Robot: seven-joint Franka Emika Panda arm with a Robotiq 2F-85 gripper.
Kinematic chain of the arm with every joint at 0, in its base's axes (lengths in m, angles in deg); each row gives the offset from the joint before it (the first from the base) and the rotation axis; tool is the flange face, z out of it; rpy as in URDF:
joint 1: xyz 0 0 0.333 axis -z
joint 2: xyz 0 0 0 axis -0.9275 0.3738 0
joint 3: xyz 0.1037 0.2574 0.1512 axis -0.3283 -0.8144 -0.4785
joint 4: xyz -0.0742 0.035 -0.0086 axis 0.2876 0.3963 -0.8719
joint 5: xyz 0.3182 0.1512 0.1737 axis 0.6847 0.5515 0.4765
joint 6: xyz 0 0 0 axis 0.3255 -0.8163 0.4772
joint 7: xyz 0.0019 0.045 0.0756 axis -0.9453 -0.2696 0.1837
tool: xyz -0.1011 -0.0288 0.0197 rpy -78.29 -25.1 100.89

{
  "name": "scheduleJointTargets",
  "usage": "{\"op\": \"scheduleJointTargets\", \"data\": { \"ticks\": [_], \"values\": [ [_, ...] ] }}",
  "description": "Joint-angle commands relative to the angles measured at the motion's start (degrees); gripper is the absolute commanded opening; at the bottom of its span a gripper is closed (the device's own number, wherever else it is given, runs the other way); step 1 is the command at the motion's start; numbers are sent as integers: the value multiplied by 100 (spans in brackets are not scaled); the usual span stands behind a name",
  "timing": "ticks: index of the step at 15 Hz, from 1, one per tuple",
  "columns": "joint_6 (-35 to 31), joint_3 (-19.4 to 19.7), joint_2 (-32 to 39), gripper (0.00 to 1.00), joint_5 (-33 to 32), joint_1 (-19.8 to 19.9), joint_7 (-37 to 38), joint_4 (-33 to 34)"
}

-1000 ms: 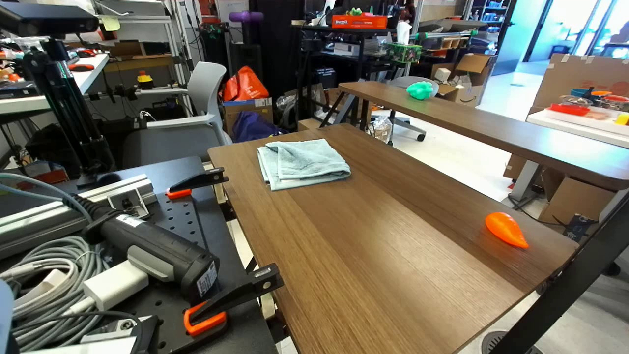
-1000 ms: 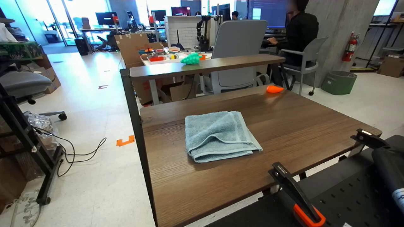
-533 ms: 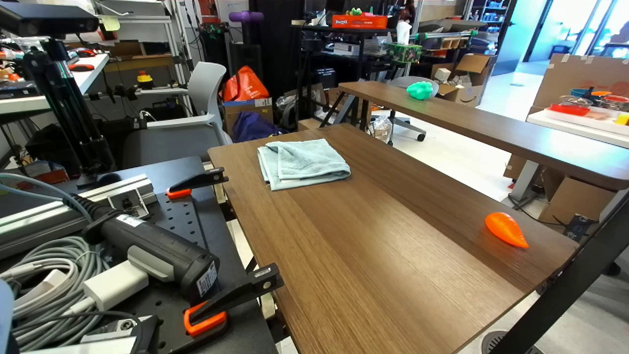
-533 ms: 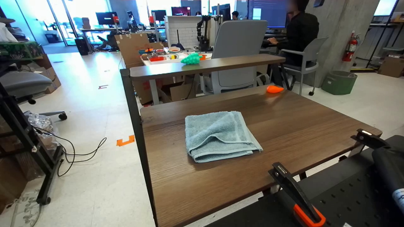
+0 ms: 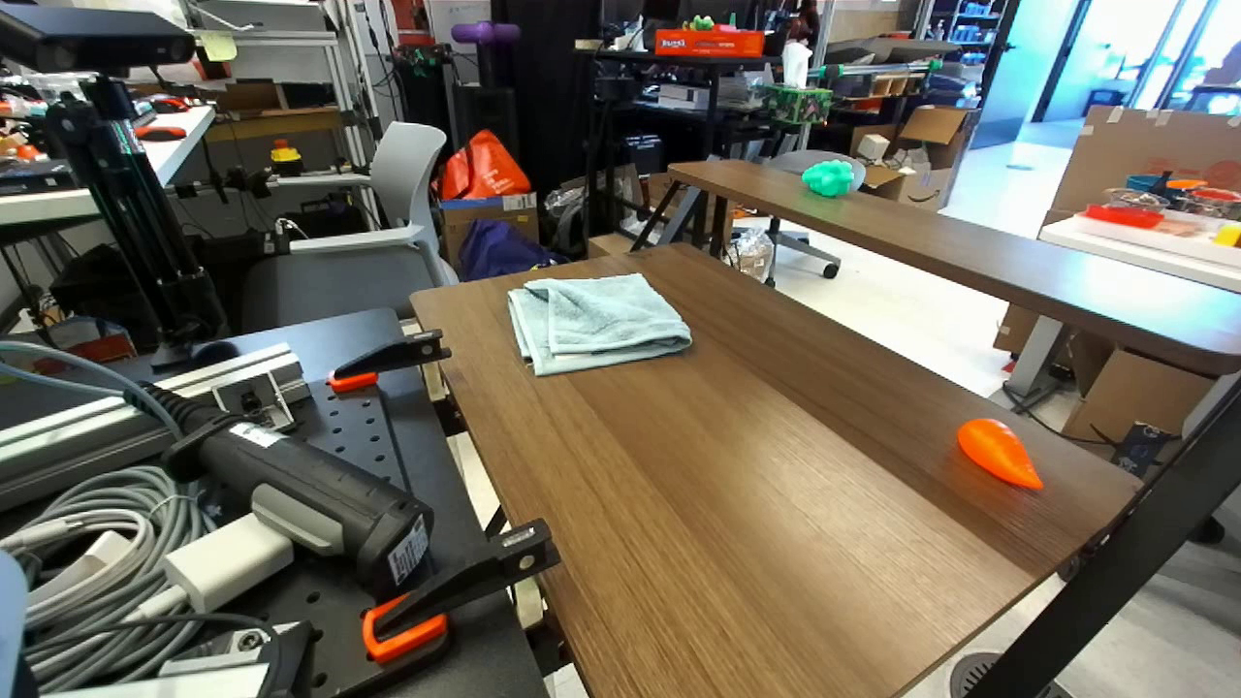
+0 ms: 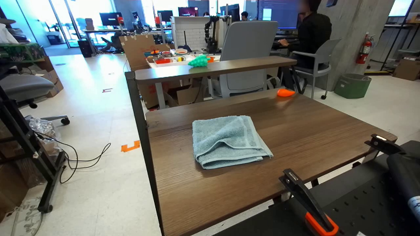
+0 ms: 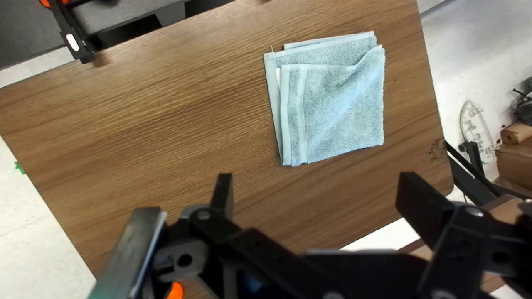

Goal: Use the blue towel to wipe the tabletop

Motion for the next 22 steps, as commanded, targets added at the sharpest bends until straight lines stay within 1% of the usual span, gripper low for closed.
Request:
{"op": "scheduleJointTargets", "data": {
  "ticks": [1, 3, 4, 5, 7, 8, 9, 11, 14, 15, 16, 17, 20, 22],
  "values": [
    [18, -93, 1, 100, 5, 98, -5, 12],
    [18, -93, 1, 100, 5, 98, -5, 12],
    [-274, -43, -219, 100, 71, 118, -481, -441],
    [-508, -27, -362, 100, 4, 134, -711, -782],
    [-773, -2, -502, 100, -168, 153, -1539, -1533],
    [-1245, -20, -542, 100, -294, 163, -1805, -1919],
    [-1528, -36, -573, 100, -388, 154, -2073, -2295],
    [-2264, -121, -565, 100, -691, 95, -2307, -2912],
    [-3039, -273, -512, 100, -1052, -40, -2507, -3379],
    [-3156, -268, -295, 100, -1095, -56, -2651, -3104],
    [-2899, -232, -290, 100, -938, -24, -2404, -3179],
    [-3017, -258, -289, 100, -969, -60, -2458, -3180],
    [-3044, -265, -192, 100, -1058, -48, -2507, -3043],
    [-3012, -272, 2, 100, -818, -145, -2666, -2785]
  ]
}}
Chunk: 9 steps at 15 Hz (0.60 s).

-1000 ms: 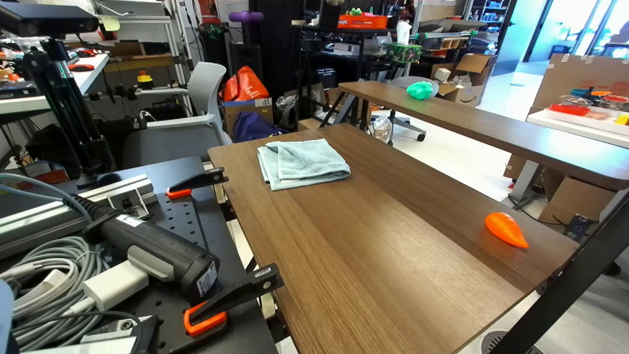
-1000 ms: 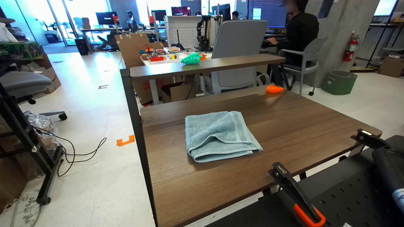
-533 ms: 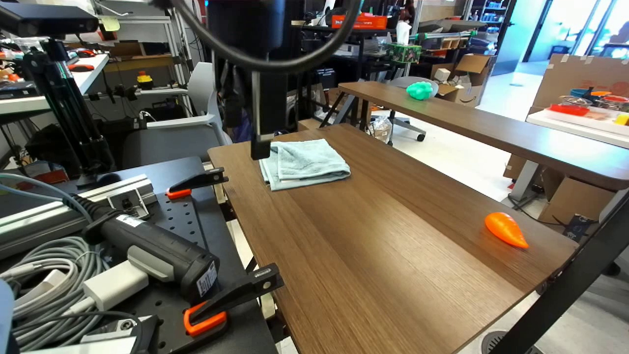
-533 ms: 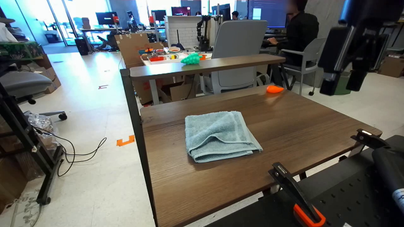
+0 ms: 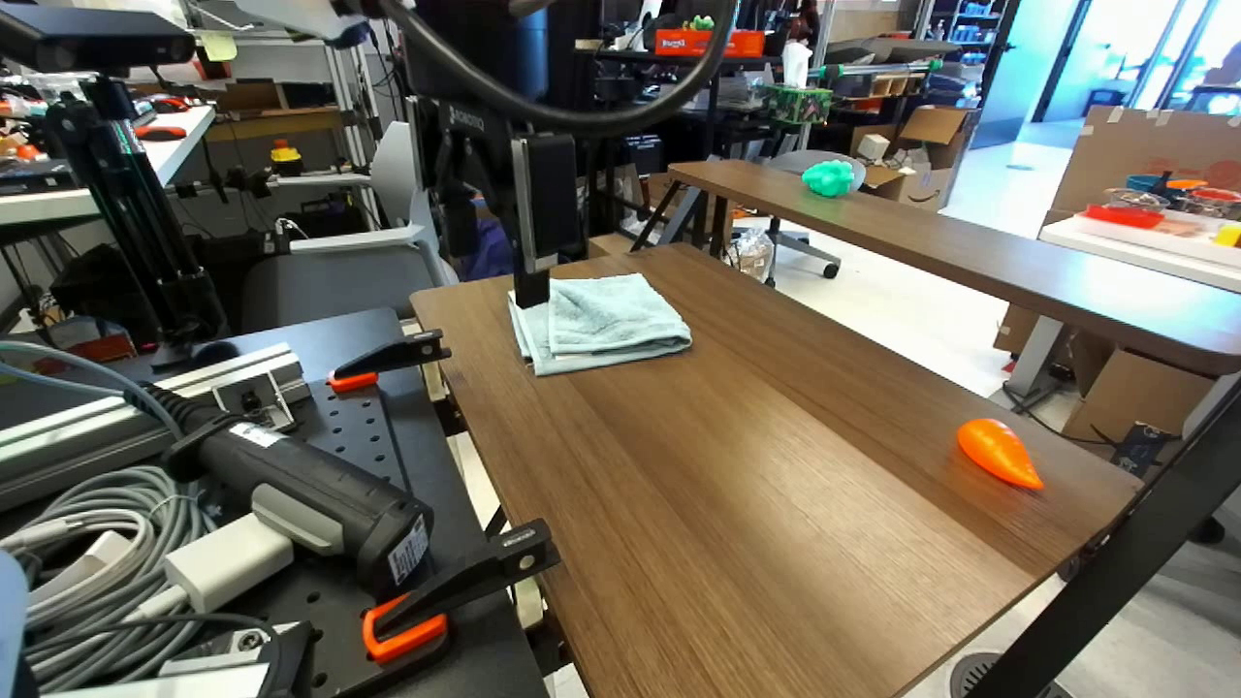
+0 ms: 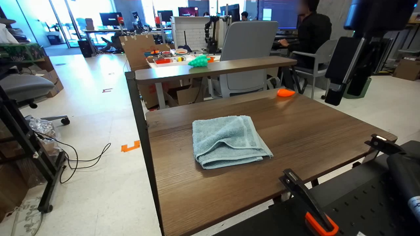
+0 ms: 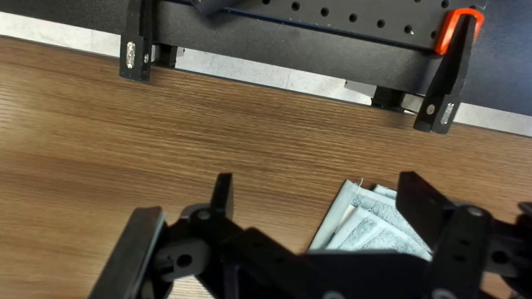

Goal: Use the blue towel to wipe the tabletop

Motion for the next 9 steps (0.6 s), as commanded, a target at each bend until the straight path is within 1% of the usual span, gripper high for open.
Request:
{"op": "scheduleJointTargets", "data": {
  "ticks": [1, 4, 6, 9],
  "values": [
    [226, -40, 371, 100, 239, -157, -101, 542],
    [256, -255, 849, 100, 484, -326, 111, 1256],
    [427, -444, 1228, 100, 541, -405, 303, 1825],
    [647, -671, 1852, 100, 432, -464, 750, 2597]
  ]
}}
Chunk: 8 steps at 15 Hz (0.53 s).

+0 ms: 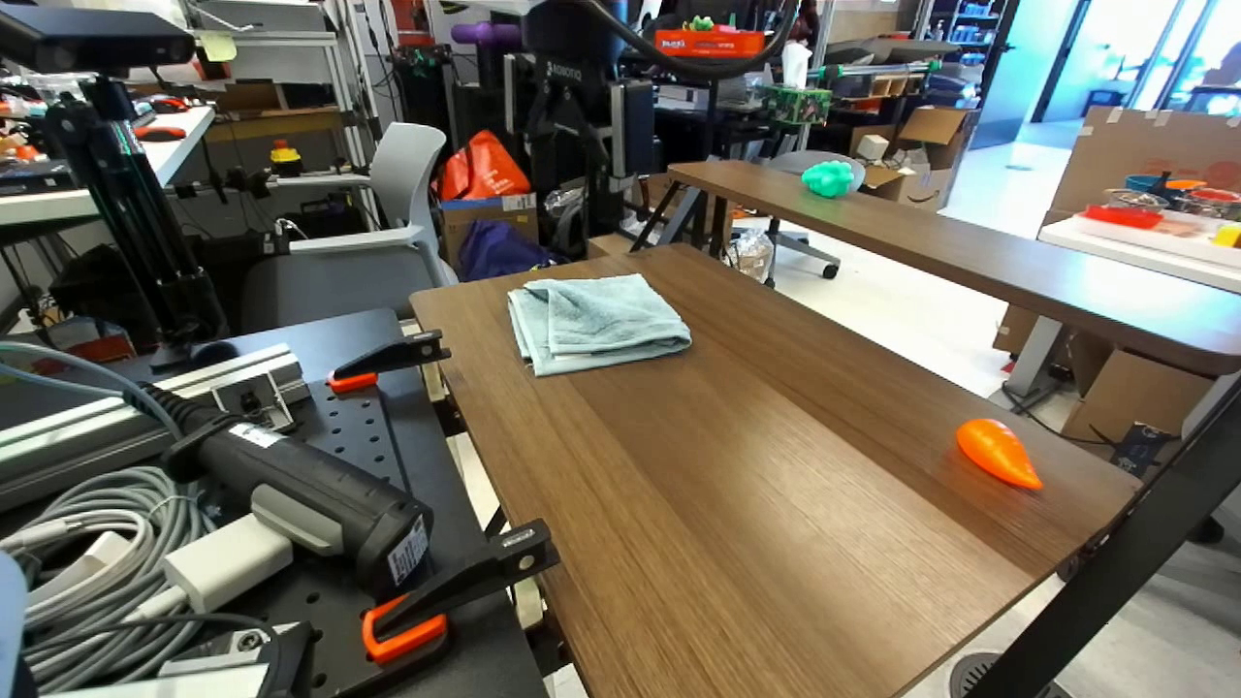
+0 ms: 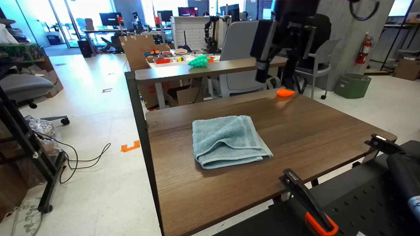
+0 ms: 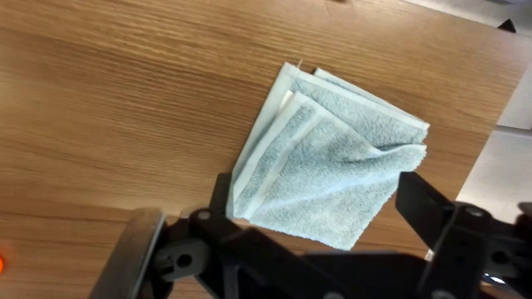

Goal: Use the blue towel to wipe the tabletop

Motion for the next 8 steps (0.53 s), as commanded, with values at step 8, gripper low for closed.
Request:
{"op": "scheduleJointTargets", "data": {
  "ticks": [8],
  "values": [
    [557, -276, 2521, 100, -177, -178, 1370, 2379]
  ]
}}
